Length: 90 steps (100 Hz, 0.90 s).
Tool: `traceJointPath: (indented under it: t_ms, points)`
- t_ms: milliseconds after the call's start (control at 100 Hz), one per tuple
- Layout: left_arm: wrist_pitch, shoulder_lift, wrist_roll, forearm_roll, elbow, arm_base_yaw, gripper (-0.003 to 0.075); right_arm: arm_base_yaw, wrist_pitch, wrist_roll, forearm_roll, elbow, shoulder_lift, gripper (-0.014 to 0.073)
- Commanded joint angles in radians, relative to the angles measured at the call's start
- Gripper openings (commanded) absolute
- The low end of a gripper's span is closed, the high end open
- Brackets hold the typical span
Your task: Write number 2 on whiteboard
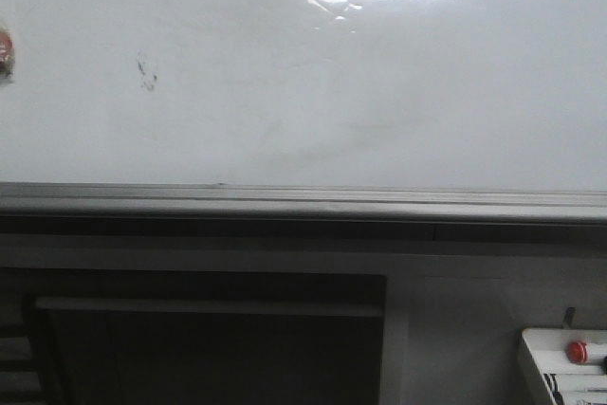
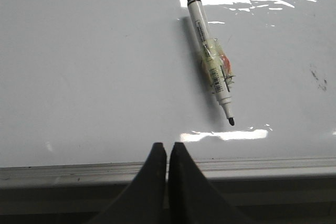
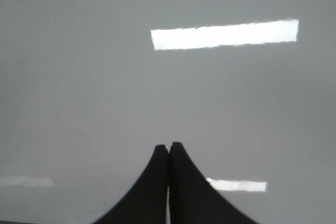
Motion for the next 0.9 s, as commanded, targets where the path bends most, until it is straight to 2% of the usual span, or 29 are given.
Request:
traceJointPath:
  t_ms: [0, 190, 420, 700, 890]
  points:
    - [-0.082, -0.026, -0.008, -0.001, 0.032, -0.002, -0.0018, -0.005, -0.084, 0.003, -0.007, 0.028, -0.016, -0.0072]
    - [-0.113, -0.026, -0.008, -0.005, 0.024, -0.002, -0.0018, -0.005, -0.085, 0.004, 0.000, 0.007, -0.016, -0.0072]
    - [-0.099, -0.022, -0.008, -0.108, -0.127, -0.002, -0.0018, -0.005, 0.209, 0.004, 0.040, -0.203, 0.018, -0.0072]
    - [0.189, 0.131, -0.008, -0.090, -0.426, -0.002, -0.0018, -0.005, 0.483, 0.004, 0.071, -0.488, 0.223, -0.0072]
    - [0.310, 0.269, 0.034, -0.076, -0.567, -0.002, -0.0018, -0.005, 0.613, -0.056, 0.096, -0.637, 0.387, -0.0072]
